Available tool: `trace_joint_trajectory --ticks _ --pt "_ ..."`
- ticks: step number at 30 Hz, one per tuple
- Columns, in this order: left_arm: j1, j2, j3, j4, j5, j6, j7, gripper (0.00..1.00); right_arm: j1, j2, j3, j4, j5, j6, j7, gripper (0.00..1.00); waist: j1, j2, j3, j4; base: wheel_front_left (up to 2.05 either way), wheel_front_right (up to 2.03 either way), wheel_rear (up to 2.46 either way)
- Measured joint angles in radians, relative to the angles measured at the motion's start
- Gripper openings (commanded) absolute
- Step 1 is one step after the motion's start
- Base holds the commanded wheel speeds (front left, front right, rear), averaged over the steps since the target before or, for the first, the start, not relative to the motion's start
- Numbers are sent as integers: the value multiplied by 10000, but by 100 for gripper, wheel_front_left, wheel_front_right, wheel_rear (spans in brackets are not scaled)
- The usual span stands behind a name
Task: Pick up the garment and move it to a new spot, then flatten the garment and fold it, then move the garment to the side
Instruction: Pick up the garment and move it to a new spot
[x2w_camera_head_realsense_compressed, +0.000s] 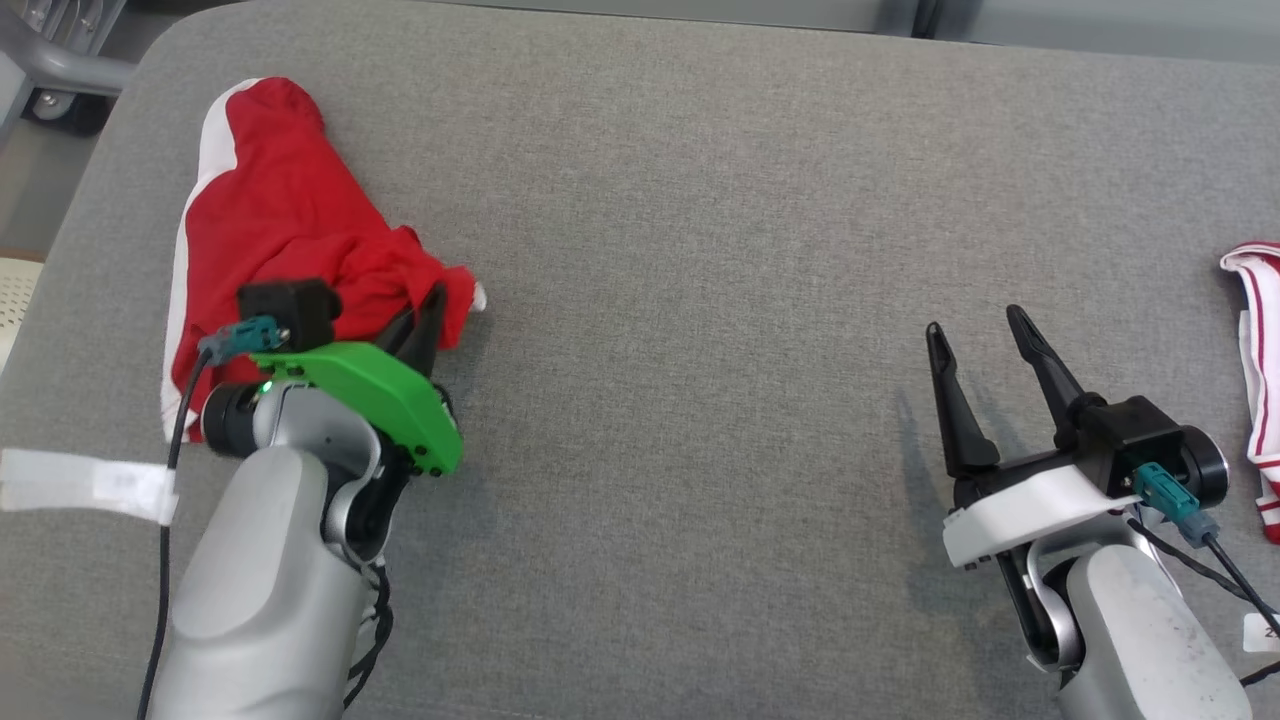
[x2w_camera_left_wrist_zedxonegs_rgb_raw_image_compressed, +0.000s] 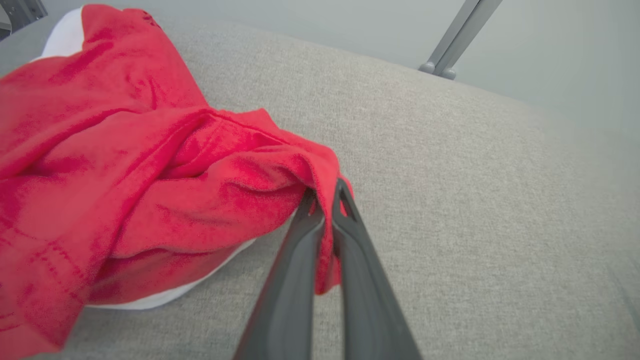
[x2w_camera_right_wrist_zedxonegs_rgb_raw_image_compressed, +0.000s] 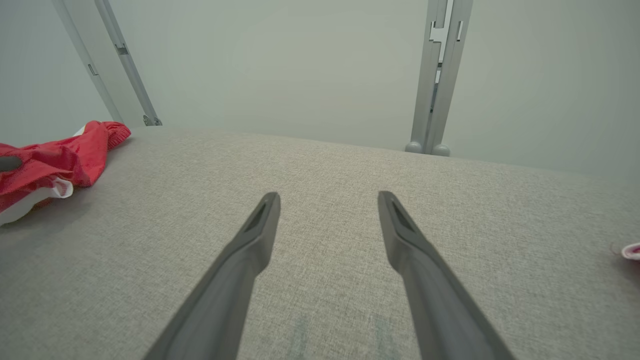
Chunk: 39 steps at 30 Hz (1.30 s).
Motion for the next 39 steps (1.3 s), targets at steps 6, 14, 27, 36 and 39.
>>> trace_joint_trajectory --ticks 6,14,27,36,39 --pt "-829 -17 -1655 -1639 -750 0 631 0 -187 232 188 -13 121 2 0 100 0 0 -58 -298 0 0 0" --pt "-1524 -21 -4180 -3674 -3080 0 1603 0 -373 477 332 -374 382 -278 0 100 0 0 -49 -1111 0 0 0" --pt "-2929 36 -5026 -3430 -3476 221 1639 0 -104 516 12 -1427 1003 -1106 0 100 0 0 409 -2672 0 0 0" --pt "-3563 359 -4502 -1375 -1925 911 1390 100 -87 529 1187 -1498 1929 -1160 0 100 0 1 918 -3920 0 0 0" --pt "-3469 970 -4573 -915 -1835 995 1668 100 -212 523 1762 -1223 1946 -1139 -2 100 0 0 1024 -4361 0 0 0"
